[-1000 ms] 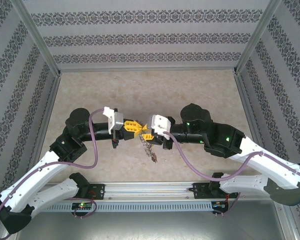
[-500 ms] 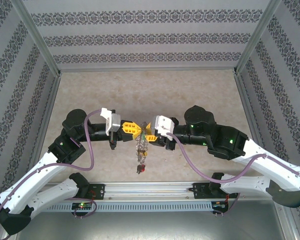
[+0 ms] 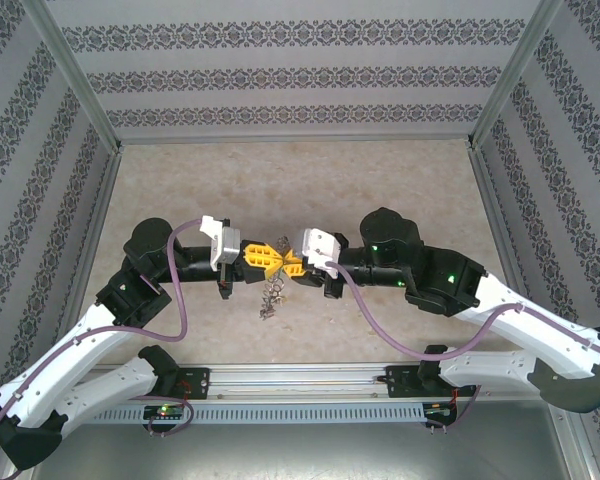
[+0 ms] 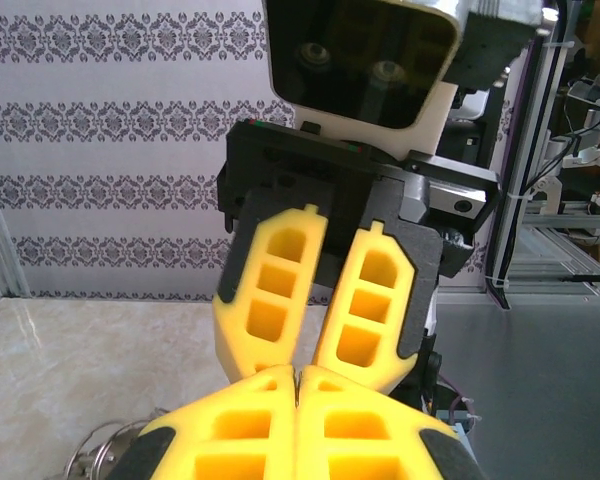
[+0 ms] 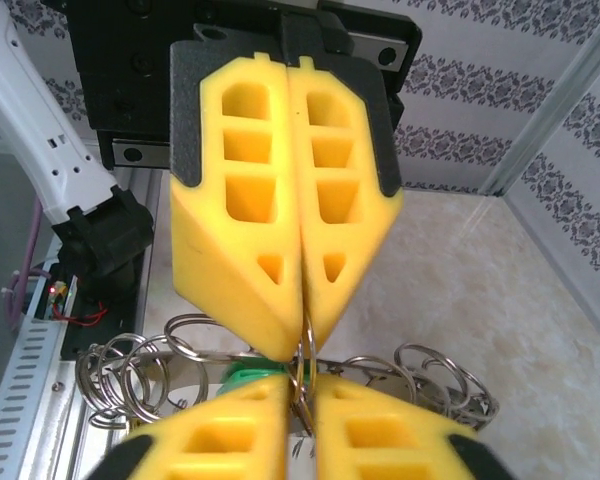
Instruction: Put the keys on the keyring
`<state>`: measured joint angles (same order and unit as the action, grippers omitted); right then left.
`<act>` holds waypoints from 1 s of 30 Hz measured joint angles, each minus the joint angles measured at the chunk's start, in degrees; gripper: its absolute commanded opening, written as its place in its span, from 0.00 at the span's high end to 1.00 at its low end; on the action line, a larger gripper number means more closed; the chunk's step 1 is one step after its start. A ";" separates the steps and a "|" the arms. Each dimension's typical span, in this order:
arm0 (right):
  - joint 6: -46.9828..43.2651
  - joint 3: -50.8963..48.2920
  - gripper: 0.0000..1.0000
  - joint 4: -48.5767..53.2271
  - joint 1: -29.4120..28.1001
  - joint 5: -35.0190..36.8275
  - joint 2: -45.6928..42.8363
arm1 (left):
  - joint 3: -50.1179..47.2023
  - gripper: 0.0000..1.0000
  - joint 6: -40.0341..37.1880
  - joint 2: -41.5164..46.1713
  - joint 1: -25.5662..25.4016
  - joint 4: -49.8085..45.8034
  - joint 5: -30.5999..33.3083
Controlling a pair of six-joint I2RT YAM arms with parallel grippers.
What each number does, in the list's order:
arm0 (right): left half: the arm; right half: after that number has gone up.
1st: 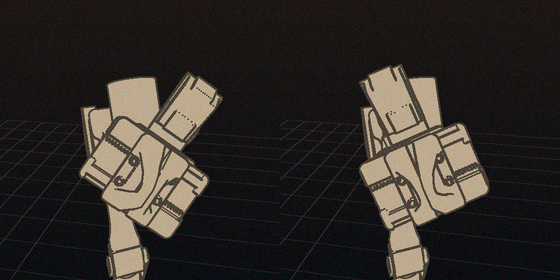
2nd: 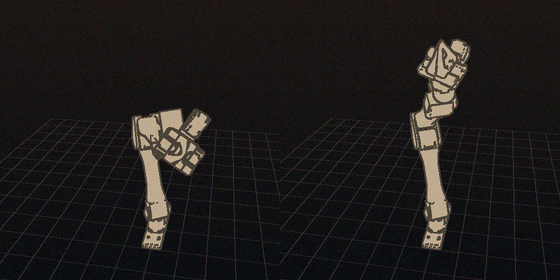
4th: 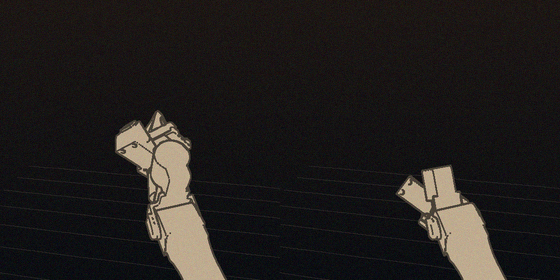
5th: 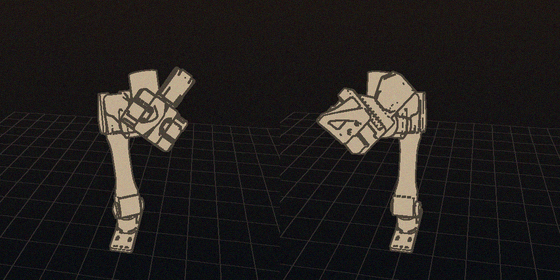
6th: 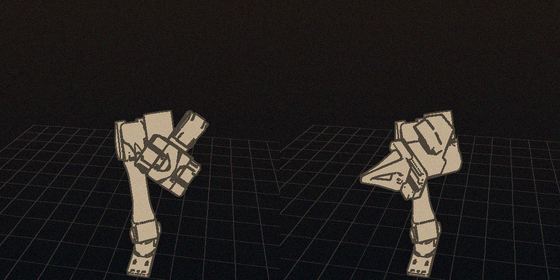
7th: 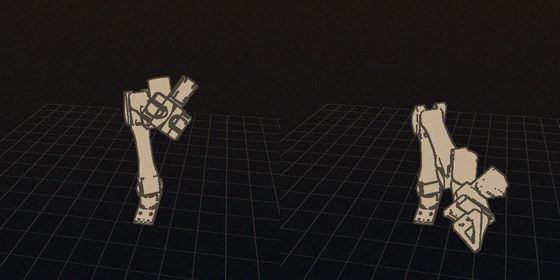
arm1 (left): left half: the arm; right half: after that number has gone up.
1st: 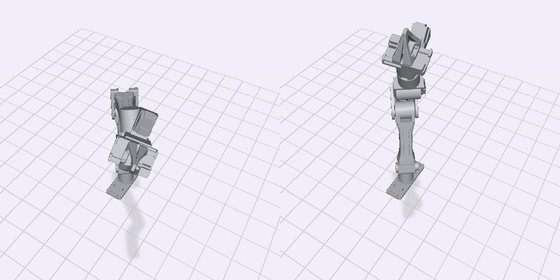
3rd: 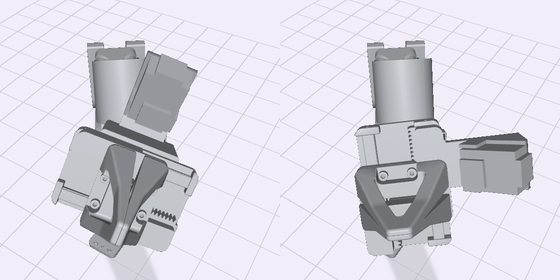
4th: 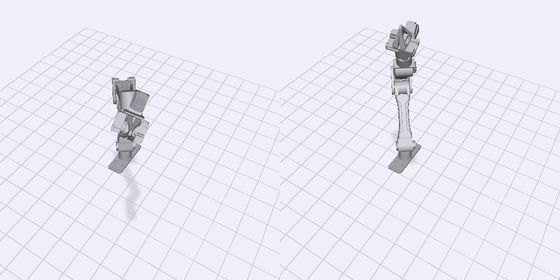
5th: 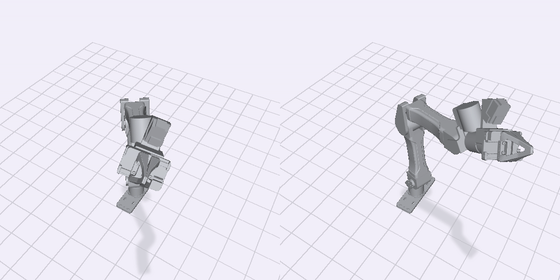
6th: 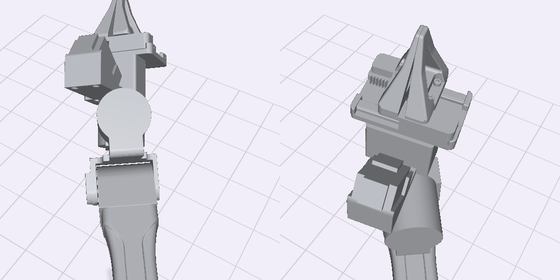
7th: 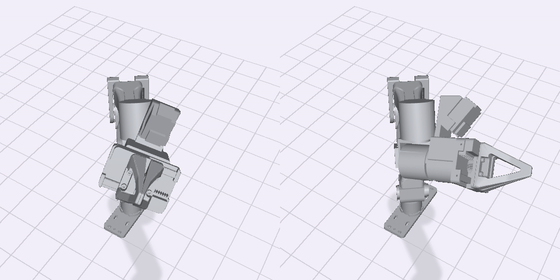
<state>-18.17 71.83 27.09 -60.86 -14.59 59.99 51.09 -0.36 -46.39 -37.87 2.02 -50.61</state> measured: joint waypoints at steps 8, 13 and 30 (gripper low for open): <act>0.00 0.00 1.00 0.37 0.02 -0.96 -0.11 | 0.61 1.00 -1.46 -0.15 0.04 -1.79 -0.20; -0.55 0.00 1.00 0.94 0.00 -0.90 -0.02 | 5.40 0.83 -7.63 -1.62 -0.04 -11.32 0.59; -4.79 9.46 1.00 14.10 -0.15 2.75 8.52 | 14.73 0.98 -22.18 -7.17 -0.04 -34.05 6.29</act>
<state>-22.96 81.30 41.19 -61.01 -11.84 68.51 65.82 -22.55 -53.56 -37.91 -32.03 -44.31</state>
